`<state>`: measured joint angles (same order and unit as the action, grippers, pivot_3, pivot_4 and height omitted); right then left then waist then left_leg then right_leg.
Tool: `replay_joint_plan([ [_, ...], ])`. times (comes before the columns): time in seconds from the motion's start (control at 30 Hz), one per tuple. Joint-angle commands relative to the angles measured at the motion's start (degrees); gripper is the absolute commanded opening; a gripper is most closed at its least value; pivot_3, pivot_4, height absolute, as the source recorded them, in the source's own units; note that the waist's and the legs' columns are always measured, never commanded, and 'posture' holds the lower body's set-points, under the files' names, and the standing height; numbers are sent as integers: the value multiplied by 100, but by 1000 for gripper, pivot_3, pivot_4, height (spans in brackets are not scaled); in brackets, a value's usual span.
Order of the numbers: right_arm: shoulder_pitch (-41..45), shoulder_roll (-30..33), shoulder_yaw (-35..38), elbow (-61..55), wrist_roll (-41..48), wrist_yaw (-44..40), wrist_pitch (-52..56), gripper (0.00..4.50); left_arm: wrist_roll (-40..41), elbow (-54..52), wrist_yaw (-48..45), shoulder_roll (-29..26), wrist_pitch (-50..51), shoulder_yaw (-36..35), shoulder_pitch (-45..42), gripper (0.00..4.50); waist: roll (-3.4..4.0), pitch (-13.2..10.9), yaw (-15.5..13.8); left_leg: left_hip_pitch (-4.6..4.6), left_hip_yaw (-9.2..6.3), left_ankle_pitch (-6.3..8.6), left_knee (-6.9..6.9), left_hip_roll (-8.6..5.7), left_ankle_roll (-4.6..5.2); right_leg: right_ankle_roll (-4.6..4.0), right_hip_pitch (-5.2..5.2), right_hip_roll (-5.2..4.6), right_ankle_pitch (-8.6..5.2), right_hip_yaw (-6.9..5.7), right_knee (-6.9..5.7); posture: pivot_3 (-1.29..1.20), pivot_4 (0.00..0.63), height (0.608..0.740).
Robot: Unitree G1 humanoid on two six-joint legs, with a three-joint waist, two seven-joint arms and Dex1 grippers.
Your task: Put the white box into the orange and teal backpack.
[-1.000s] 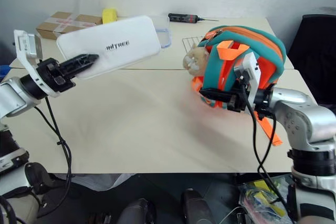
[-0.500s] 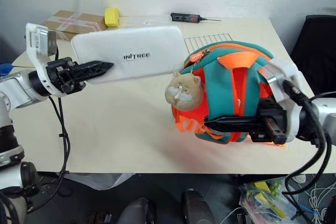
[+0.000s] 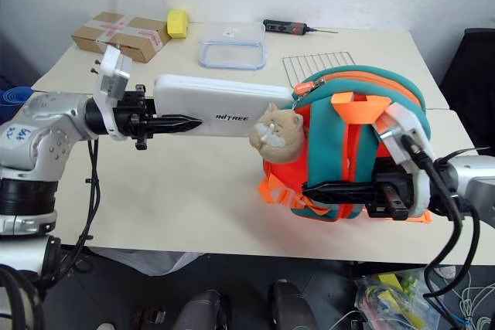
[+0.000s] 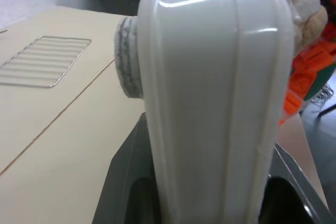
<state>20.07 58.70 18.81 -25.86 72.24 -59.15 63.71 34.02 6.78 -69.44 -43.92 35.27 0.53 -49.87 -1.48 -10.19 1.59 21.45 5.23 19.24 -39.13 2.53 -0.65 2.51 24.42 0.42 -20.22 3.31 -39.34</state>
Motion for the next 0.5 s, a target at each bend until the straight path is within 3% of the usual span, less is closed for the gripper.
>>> replay_joint_plan([
  [0.03, 7, -64, -129, 84, -248, -2, -239, 51, 192, 4, -662, -82, 120, 8, -489, 1331, -1, 0, 4, 0, 0, 0, 0, 0, 0, 0, 1, 0, 0, 0, 0, 0, 150, 740],
  [0.17, -9, -152, -272, 165, -487, 32, -381, 51, 110, 75, -1360, -287, 227, 179, -822, 1331, -1, -1, 31, 6, 0, 0, 0, 1, 0, 0, 10, 2, 0, 0, -3, 0, 150, 740],
  [0.3, -30, -186, -321, 126, -550, -5, -421, 51, -446, 117, -1622, -226, -329, 641, -800, 1331, 1, -2, 42, 2, 2, -1, 1, 3, -2, 0, 11, 4, 0, 1, -11, 0, 150, 740],
  [0.5, -44, -288, -539, -90, -678, -58, -589, 51, -1148, 593, -521, 1238, -1050, 994, -950, 1331, -2, -1, -37, 2, -1, 1, -8, 0, 4, 0, 1, 0, 0, 1, -6, 0, 150, 740],
])
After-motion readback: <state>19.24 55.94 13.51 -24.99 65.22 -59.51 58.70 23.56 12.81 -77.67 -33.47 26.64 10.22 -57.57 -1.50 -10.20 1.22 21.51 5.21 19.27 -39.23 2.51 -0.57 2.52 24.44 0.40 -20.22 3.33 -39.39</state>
